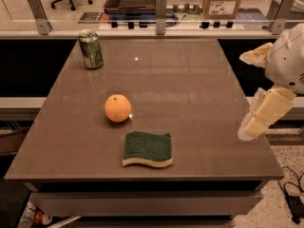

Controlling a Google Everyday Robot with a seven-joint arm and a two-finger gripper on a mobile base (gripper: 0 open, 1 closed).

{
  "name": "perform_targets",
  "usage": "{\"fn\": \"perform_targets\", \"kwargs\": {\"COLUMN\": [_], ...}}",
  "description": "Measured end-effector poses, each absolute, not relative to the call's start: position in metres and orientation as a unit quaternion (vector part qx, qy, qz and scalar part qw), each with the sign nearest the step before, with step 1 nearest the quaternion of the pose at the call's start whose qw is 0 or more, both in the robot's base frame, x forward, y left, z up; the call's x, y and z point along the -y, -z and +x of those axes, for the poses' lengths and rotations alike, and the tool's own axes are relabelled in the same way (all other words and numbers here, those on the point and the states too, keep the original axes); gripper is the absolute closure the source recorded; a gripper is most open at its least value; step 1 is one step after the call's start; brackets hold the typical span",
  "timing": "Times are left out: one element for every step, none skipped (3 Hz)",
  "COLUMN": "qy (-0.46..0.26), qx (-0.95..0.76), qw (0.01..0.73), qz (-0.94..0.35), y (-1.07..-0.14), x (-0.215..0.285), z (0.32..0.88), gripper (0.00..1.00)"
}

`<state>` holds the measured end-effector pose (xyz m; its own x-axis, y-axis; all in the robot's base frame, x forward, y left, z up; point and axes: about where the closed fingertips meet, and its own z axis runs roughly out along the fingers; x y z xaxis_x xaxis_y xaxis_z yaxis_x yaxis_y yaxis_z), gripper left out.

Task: Move sponge near green can

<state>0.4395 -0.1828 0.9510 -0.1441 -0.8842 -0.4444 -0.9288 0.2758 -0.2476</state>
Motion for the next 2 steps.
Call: {"fn": "perform_targets", "kwargs": {"qy": [-0.1, -0.159], "qx": [-0.734, -0.696], "qw": [0.312, 0.368], "qz": [-0.595, -0.595], "y": [-0.92, -0.894], "x": [0.162, 0.131], "z": [0.437, 0.433], "gripper": [0.0, 0.0]}}
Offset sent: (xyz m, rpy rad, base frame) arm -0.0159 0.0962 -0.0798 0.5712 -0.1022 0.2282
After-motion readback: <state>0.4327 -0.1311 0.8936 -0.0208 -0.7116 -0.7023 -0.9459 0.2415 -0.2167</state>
